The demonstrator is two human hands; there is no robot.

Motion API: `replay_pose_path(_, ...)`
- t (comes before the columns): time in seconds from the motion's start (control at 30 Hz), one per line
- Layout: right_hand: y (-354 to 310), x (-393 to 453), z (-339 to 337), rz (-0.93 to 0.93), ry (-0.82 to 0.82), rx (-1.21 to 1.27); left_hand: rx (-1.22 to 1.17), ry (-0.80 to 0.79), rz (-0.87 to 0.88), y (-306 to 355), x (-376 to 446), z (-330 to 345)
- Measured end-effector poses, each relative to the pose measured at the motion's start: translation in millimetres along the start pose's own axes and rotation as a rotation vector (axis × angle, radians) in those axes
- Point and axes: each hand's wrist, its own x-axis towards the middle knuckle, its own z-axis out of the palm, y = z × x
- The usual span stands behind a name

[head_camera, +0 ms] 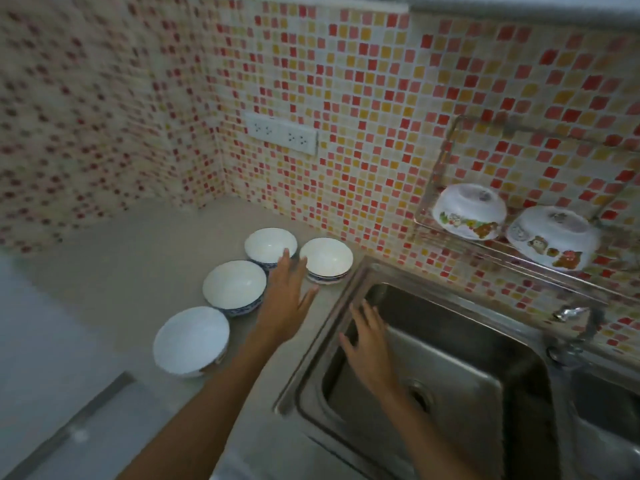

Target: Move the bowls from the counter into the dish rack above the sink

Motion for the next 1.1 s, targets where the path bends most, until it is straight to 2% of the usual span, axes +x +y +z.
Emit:
replay_pose_path(0.2,-100,-7,84,-0.089,-0.301,0.076,-0.031,0.111,-0.414,-138,-59,-51)
replay_pose_path(0.4,-153,-2,137,0.119,-0.456,0.244,-0.187,0.055,-0.636,-199,-103,-66)
replay_pose_path(0.57,-177,1,159,0.219,-0.436,0.37,-0.278,-0.056,-0.701,-221,-113,-62)
replay_pose_path(0.83,-184,-2,164,0.322,-0.407,0.375,-0.417,-0.149,-0.709,-226,-117,-71)
replay_pose_path(1.0,-168,-2,135,0.36,-0.286,0.452,-0.596,-0.094,-0.65,-190,-106,-73)
replay_pose_path(1.1,-151,2,108,0.385,-0.181,0.497,-0.725,-0.128,-0.612,-159,-88,-67)
